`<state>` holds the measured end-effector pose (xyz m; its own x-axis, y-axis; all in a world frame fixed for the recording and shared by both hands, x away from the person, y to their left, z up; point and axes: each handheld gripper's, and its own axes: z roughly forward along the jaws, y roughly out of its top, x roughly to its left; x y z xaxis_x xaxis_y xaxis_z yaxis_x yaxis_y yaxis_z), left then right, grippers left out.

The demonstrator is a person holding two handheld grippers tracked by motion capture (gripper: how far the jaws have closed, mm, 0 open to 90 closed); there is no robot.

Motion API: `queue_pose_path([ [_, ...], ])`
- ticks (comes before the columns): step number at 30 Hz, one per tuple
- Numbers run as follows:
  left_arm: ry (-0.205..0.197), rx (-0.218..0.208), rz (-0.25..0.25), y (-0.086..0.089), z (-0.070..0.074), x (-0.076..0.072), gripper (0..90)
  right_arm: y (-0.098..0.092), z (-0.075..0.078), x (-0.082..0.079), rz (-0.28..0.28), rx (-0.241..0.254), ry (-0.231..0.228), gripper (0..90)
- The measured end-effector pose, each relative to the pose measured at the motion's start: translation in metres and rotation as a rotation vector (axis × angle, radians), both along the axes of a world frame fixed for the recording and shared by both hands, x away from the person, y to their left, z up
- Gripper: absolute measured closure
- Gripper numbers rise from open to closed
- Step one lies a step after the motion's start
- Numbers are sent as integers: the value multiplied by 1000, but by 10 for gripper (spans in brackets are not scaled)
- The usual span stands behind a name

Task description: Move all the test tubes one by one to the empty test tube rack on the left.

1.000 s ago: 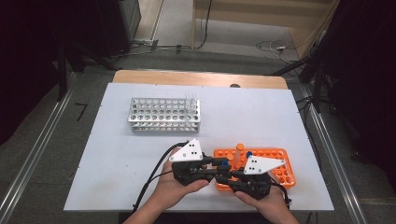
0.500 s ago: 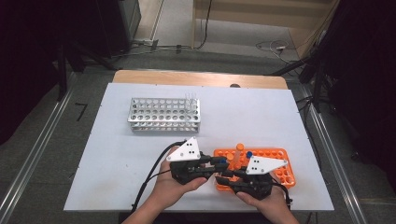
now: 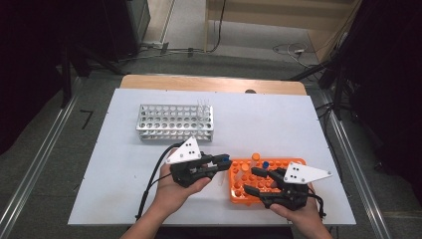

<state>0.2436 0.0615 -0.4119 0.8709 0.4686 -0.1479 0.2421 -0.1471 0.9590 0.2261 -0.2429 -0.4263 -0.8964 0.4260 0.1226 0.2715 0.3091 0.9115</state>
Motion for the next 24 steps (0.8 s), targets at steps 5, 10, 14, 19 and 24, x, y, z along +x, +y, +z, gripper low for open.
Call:
queue_pose_path([
  [5,-5,-5,53,13,1,11,769,-13,4,1,-37,15,-5,207],
  [10,-12,-21,111,26,5,25,769,-25,6,5,-71,17,4,101],
  [14,-18,-22,138,32,7,34,769,-30,4,8,-87,10,14,23],
  [19,-22,-21,185,41,10,50,770,-35,0,11,-97,3,15,0],
  [24,-25,-29,215,48,12,61,770,-41,-4,15,-120,9,18,0],
])
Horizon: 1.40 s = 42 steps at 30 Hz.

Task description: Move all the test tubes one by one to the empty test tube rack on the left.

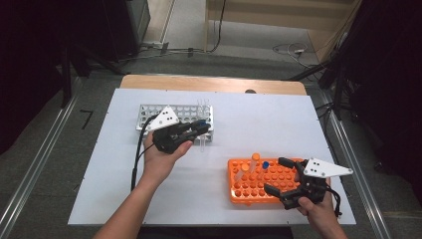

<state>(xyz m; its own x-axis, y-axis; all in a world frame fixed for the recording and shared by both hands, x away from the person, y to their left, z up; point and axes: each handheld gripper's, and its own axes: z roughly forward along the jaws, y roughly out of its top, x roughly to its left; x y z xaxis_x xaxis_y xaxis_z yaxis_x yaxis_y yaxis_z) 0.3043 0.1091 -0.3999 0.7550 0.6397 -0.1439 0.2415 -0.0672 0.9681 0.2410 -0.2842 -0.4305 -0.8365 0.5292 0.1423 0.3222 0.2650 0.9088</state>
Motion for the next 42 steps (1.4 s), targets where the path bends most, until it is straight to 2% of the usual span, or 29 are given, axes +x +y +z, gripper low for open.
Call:
queue_pose_path([
  [8,-1,-28,73,13,8,25,770,-6,-8,7,-24,6,11,0],
  [13,-10,-16,122,18,11,45,770,-9,-12,10,-37,3,16,0],
  [15,-11,-28,138,21,13,54,770,-11,-14,12,-40,1,18,0],
  [18,-12,-27,156,22,16,62,770,-13,-16,14,-54,3,31,0],
  [19,-19,-25,170,24,19,69,770,-14,-16,15,-56,3,31,0],
  [24,-26,-28,198,27,21,81,770,-14,-17,15,-57,-2,24,0],
  [26,-28,-37,208,26,18,90,770,-14,-17,15,-61,-2,26,0],
  [29,-26,-25,231,24,15,97,770,-14,-17,15,-63,-10,26,0],
  [35,-24,-23,302,26,7,112,770,-14,-19,16,-62,-9,29,0],
  [38,-12,-45,312,26,3,119,770,-14,-20,16,-60,-12,31,0],
  [42,-3,-32,325,21,-3,124,770,-14,-21,17,-65,-15,34,0],
])
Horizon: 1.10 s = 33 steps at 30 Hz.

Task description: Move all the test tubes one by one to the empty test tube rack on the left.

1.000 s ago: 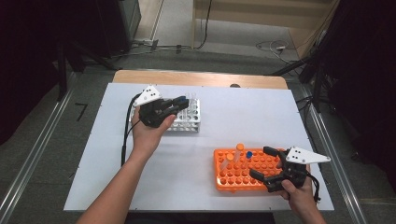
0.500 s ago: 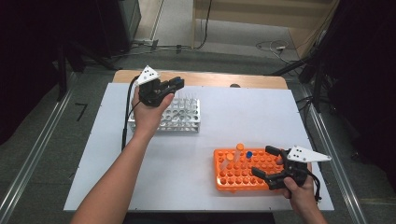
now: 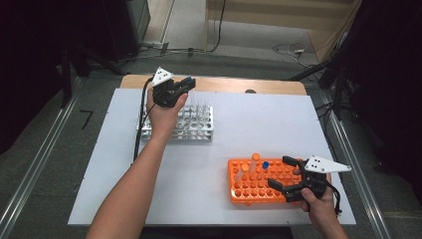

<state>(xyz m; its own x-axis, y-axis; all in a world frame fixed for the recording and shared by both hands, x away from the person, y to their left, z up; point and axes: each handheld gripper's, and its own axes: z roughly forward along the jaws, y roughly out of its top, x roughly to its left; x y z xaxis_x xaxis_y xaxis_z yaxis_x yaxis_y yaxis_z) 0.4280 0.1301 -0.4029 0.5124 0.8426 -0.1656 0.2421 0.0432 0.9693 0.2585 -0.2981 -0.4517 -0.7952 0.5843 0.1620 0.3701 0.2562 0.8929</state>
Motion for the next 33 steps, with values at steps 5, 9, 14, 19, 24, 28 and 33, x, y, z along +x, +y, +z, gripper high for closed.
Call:
queue_pose_path([
  [5,14,35,16,-2,-6,4,770,1,-1,0,0,-3,5,0],
  [9,22,63,17,-4,-10,3,770,0,-1,0,2,-6,3,0],
  [14,27,61,20,-4,-16,3,769,0,-2,1,-2,-9,1,0],
  [19,29,69,19,-6,-19,2,769,0,-2,0,-3,-12,-2,0],
  [24,45,86,14,-7,-22,0,768,1,-2,0,-2,-14,1,0],
  [28,57,130,7,-9,-23,-2,767,2,-3,0,-1,-16,2,0],
  [33,86,144,3,-12,-26,-2,763,3,-3,0,0,-18,2,0],
])
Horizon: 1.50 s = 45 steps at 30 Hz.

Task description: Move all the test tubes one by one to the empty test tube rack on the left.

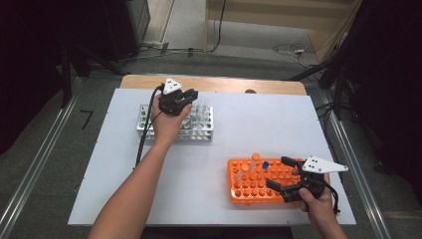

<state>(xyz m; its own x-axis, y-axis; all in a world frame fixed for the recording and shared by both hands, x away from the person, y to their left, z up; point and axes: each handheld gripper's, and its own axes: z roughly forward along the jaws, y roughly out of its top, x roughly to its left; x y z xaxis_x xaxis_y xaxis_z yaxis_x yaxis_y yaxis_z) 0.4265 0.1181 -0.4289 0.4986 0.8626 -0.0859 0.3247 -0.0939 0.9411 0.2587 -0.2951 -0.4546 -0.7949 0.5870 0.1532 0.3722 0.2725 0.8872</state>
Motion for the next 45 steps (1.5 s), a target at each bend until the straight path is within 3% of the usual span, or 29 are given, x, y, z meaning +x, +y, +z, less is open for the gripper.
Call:
queue_pose_path([
  [3,14,8,-6,-1,-1,0,760,0,0,0,1,-1,0,0],
  [5,45,13,-14,-1,-2,0,755,0,-1,1,2,-3,-2,0],
  [9,65,-3,-26,1,-2,0,723,0,-1,1,1,-4,0,0],
  [11,70,-39,-26,3,1,-2,648,1,-1,1,1,-6,-2,0],
  [19,61,-79,-41,5,9,-14,416,1,-1,1,0,-7,1,0],
  [28,42,-102,-80,8,20,-42,175,4,-1,2,2,-6,1,0],
  [33,47,-108,-121,4,22,-67,49,5,-1,2,0,-8,1,21],
  [36,46,-104,-151,2,21,-81,9,7,-2,3,0,-10,7,26],
  [45,36,-116,-188,3,18,-117,0,12,-4,3,12,-12,22,33],
])
